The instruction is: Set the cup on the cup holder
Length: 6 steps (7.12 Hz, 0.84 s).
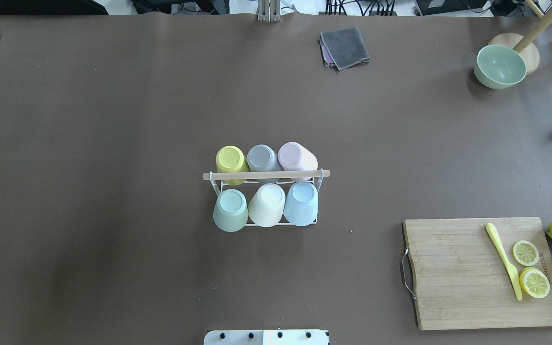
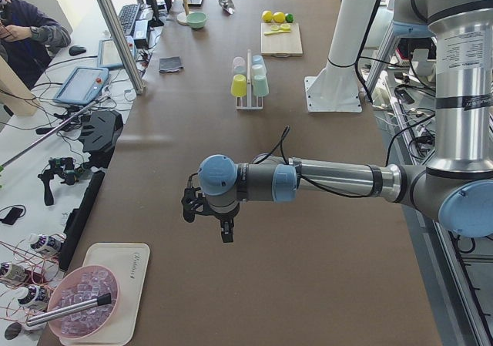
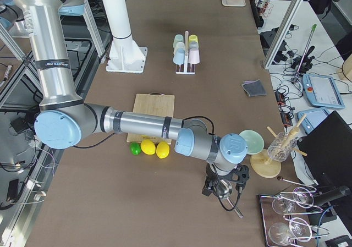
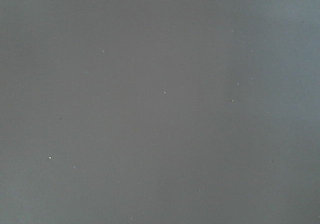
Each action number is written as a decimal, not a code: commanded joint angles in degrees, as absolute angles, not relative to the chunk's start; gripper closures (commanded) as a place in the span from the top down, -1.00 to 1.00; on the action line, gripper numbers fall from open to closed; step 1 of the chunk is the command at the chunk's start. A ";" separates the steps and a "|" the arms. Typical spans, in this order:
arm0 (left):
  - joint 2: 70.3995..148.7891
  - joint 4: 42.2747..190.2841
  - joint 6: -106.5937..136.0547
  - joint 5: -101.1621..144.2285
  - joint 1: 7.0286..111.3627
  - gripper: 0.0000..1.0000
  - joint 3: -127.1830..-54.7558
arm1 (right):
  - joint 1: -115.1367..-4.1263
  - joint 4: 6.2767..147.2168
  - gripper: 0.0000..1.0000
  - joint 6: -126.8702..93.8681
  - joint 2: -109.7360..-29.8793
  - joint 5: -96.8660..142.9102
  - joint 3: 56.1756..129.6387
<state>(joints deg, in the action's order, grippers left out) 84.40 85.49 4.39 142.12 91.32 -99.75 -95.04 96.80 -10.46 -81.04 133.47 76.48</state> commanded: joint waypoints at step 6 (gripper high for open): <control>83.68 85.34 4.13 141.42 91.41 0.95 -99.75 | -95.71 102.01 1.00 -16.61 -94.08 131.93 98.97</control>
<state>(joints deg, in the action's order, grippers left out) 84.16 85.28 4.23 141.62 91.33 -99.55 -95.57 98.97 -16.63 -88.97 132.84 90.33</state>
